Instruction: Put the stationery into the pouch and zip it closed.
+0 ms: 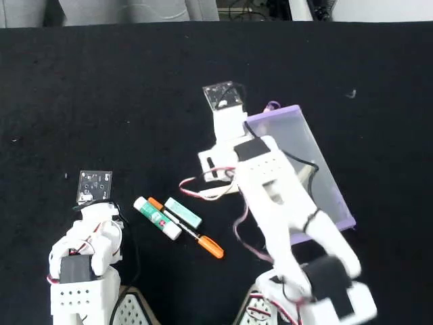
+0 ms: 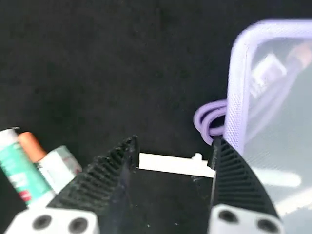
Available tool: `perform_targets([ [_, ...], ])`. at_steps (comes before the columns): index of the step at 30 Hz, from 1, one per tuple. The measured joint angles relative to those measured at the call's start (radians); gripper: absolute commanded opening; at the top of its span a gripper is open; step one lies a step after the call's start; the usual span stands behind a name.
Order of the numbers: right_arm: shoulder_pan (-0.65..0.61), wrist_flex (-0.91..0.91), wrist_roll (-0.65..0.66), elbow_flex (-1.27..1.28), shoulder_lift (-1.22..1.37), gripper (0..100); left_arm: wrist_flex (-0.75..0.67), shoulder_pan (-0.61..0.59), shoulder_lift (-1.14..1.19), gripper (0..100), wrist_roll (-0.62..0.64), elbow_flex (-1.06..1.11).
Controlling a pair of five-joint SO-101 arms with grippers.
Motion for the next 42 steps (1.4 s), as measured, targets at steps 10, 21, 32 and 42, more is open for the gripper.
perform_targets([
  [10, 0.078, -0.005, -0.005, -0.161, 0.292, 24.0, 0.000, 0.000, 0.000, 3, 0.000, 0.000],
  [21, 0.060, -0.026, -0.005, -0.215, 0.384, 24.0, 0.000, 0.000, 0.000, 3, 0.000, 0.000],
  [32, 0.049, -0.077, -0.005, -0.219, 0.430, 24.0, 0.000, 0.000, 0.000, 3, 0.000, 0.000],
  [42, 0.049, -0.060, -0.005, -0.219, 0.431, 24.0, 0.000, 0.000, 0.000, 3, 0.000, 0.000],
])
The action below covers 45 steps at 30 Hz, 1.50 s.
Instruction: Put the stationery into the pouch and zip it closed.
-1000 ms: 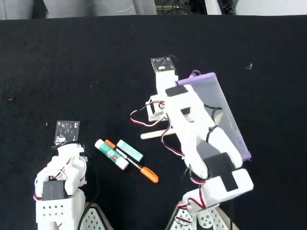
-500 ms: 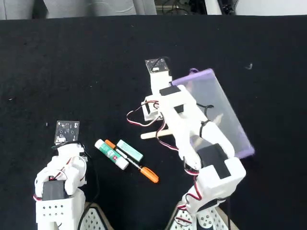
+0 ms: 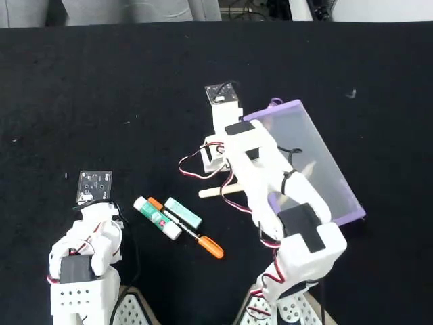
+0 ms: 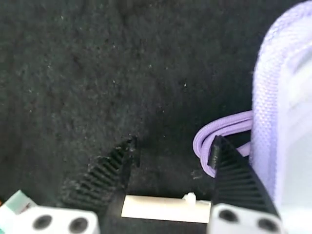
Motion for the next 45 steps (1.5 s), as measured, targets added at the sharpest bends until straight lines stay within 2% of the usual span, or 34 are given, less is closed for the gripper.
perform_targets([
  [5, -0.003, 0.026, 0.000, -0.081, 0.097, 23.0, 0.000, 0.000, 0.000, 3, 0.000, 0.000],
  [12, 0.008, 0.196, 0.000, -0.285, 0.227, 0.9, 0.000, 0.000, 0.000, 3, 0.000, 0.000],
  [23, 0.008, 0.232, 0.103, -0.345, 0.250, 1.1, 0.000, 0.000, 0.000, 3, 0.000, 0.000],
  [32, 0.005, 0.282, 0.109, -0.420, 0.035, 1.1, 0.000, 0.000, 0.000, 3, 0.000, 0.000],
  [38, 0.003, 0.419, 0.178, -0.628, -0.094, 1.1, 0.000, 0.000, 0.000, 3, 0.000, 0.000],
  [45, 0.003, 0.548, 0.232, -0.947, -0.112, 1.1, 0.000, 0.000, 0.000, 3, 0.000, 0.000],
])
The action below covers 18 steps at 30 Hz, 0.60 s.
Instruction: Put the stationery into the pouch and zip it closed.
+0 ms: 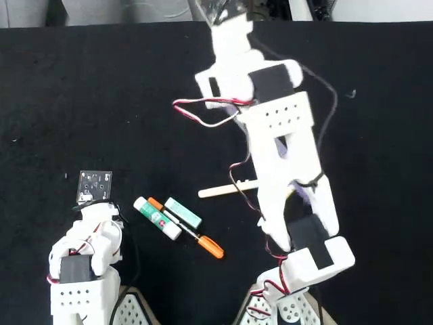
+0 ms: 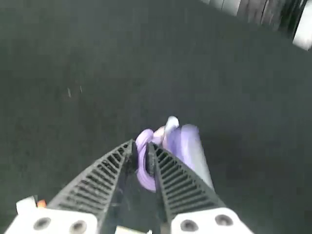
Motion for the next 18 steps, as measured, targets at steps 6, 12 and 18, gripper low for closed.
perform_targets([
  [6, -0.075, -0.006, 0.000, -0.149, -0.002, 1.1, 0.000, 0.000, 0.000, 3, 0.000, 0.000],
  [12, -0.149, -0.130, 0.000, -0.183, -0.002, 1.1, 0.000, 0.000, 0.000, 3, 0.000, 0.000],
  [18, -0.149, -0.275, 0.002, -0.198, -0.002, 1.1, 0.000, 0.000, 0.000, 3, 0.000, 0.000],
])
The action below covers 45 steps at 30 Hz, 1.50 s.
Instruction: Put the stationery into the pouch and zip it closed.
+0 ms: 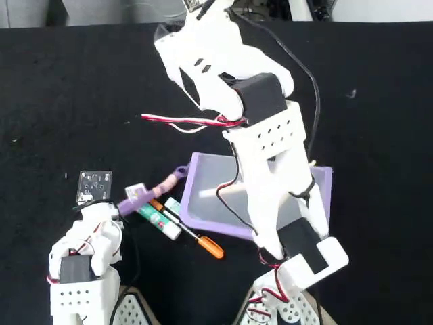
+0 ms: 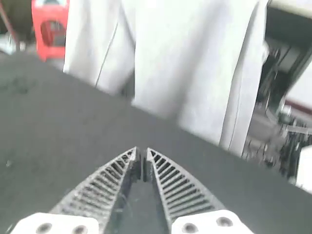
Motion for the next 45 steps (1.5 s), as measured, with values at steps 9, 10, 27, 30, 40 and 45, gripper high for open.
perform_targets([
  [9, 0.057, 0.060, 0.003, -0.098, 0.048, 1.5, 0.000, 0.000, 0.000, 3, 0.000, 0.000],
  [10, 0.057, 0.101, 0.005, -0.098, 0.058, 1.6, 0.000, 0.000, 0.000, 3, 0.000, 0.000],
  [27, 0.048, 0.468, 0.362, 0.123, 0.417, 1.6, 0.000, 0.000, 0.000, 3, 0.000, 0.000],
  [30, 0.046, 0.451, 0.430, 0.169, 0.456, 1.8, 0.000, 0.000, 0.000, 3, 0.000, 0.000],
  [40, 0.040, 0.385, 0.661, 0.327, 0.468, 21.5, 0.000, 0.000, 0.000, 3, 0.000, 0.000],
  [45, -0.018, 0.339, 0.776, 0.416, 0.468, 21.5, 0.000, 0.000, 0.000, 3, 0.000, 0.000],
])
